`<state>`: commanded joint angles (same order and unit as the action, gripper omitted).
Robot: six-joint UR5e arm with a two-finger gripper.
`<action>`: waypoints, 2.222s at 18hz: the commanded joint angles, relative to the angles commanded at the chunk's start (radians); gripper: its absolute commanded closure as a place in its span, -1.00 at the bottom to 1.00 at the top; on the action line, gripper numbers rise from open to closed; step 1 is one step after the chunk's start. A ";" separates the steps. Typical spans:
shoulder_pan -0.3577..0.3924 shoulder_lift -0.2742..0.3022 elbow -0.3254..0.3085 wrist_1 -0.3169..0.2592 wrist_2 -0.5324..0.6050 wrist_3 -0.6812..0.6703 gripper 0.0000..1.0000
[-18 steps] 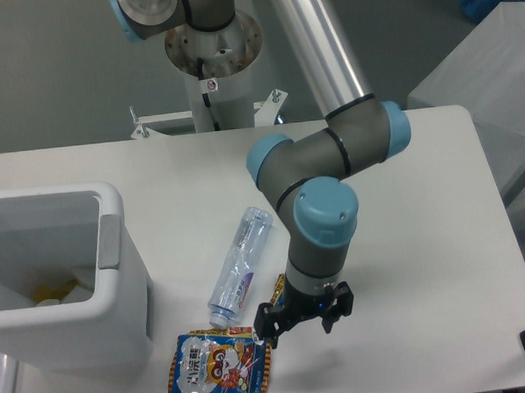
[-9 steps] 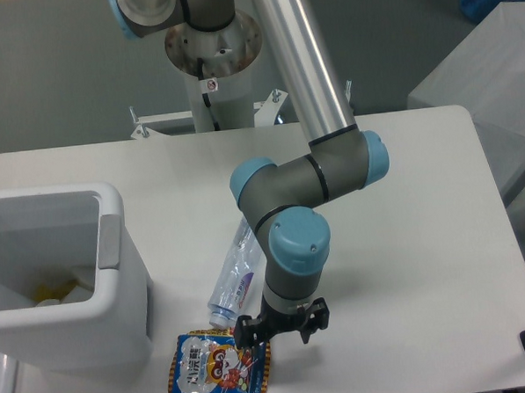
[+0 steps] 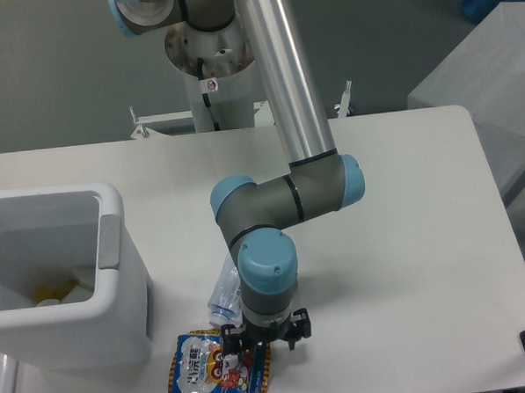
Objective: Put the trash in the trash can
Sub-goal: 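Lower the gripper onto the snack wrapper and close on it, then lift the snack wrapper and carry it over the white bin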
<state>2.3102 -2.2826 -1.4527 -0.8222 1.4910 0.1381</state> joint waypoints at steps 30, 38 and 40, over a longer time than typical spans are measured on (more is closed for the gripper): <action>0.041 0.161 -0.002 -0.003 -0.122 0.005 1.00; 0.136 0.319 0.132 -0.002 -0.293 0.008 1.00; 0.143 0.343 0.176 -0.002 -0.305 0.005 1.00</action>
<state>2.4528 -1.9391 -1.2765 -0.8237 1.1859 0.1427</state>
